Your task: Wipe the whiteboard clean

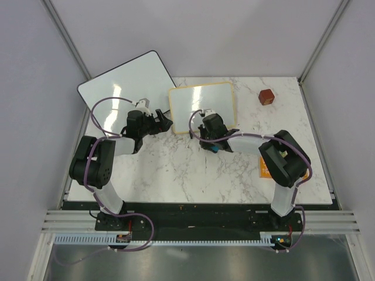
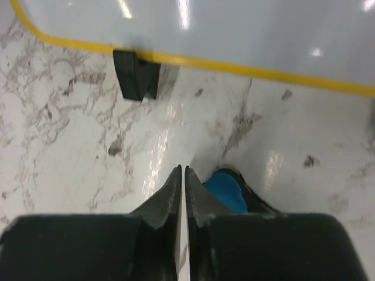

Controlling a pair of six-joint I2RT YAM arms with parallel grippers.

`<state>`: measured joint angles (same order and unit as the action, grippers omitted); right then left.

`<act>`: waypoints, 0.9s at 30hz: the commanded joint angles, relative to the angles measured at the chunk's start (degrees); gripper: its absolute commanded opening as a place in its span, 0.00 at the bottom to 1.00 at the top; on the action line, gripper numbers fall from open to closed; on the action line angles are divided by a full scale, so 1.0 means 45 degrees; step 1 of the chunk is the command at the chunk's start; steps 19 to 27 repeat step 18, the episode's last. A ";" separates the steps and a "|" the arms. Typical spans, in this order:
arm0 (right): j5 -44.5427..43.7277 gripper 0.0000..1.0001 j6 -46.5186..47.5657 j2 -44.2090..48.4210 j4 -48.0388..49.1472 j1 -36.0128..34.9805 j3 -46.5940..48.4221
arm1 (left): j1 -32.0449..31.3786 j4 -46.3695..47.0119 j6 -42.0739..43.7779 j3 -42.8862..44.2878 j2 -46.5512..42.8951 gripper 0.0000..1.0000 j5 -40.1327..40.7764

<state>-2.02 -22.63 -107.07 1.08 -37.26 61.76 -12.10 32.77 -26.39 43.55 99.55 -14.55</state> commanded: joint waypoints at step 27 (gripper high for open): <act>-0.4548 0.98 0.0438 0.7523 0.1575 -0.2092 -0.5013 | -0.0143 0.0607 0.1099 -0.0476 -0.1651 0.99 0.0614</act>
